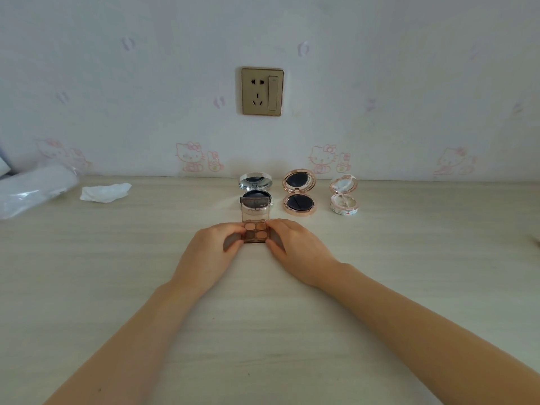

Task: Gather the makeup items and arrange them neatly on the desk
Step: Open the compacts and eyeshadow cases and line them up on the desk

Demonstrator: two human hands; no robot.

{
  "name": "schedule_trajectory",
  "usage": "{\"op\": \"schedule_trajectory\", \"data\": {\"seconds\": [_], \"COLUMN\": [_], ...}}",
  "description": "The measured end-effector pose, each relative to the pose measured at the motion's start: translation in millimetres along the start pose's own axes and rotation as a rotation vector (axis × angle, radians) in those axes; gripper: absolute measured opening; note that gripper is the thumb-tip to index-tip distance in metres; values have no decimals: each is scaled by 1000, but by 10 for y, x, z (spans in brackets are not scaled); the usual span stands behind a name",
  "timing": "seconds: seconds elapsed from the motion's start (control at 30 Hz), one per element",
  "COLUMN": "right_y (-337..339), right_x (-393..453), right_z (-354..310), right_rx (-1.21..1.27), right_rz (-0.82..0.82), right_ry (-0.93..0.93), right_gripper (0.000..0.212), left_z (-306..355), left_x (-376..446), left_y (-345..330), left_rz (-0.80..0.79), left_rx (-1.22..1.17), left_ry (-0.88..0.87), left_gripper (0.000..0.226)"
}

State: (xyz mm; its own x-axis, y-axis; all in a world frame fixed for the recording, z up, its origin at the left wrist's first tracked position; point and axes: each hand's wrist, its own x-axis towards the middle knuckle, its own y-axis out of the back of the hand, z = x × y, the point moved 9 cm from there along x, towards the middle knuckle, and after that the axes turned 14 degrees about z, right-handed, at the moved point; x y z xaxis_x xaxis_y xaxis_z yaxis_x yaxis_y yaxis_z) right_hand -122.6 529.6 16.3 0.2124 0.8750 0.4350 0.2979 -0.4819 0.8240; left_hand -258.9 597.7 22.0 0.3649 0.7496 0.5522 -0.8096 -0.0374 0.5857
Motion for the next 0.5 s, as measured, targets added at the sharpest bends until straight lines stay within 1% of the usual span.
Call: {"op": "schedule_trajectory", "data": {"seconds": [0.13,0.3,0.37,0.5], "right_y": [49,172,280,618], "right_x": [-35,-204,-303,-573], "right_z": [14,110,185,441], "right_rx": [-1,-84,-115,-188], "right_rz": [-13,-41,-38,-16], "right_ry": [-14,4,-1,-33], "right_gripper": [48,51,51,51], "left_z": [74,249,387,768], "left_x": [-37,-124,-180,-308], "left_y": [39,36,-19,-210], "left_rz": [1,2,-29,-90], "left_rx": [1,128,189,205], "left_ry": [-29,-79,-137,-250], "left_gripper": [28,28,29,30]}}
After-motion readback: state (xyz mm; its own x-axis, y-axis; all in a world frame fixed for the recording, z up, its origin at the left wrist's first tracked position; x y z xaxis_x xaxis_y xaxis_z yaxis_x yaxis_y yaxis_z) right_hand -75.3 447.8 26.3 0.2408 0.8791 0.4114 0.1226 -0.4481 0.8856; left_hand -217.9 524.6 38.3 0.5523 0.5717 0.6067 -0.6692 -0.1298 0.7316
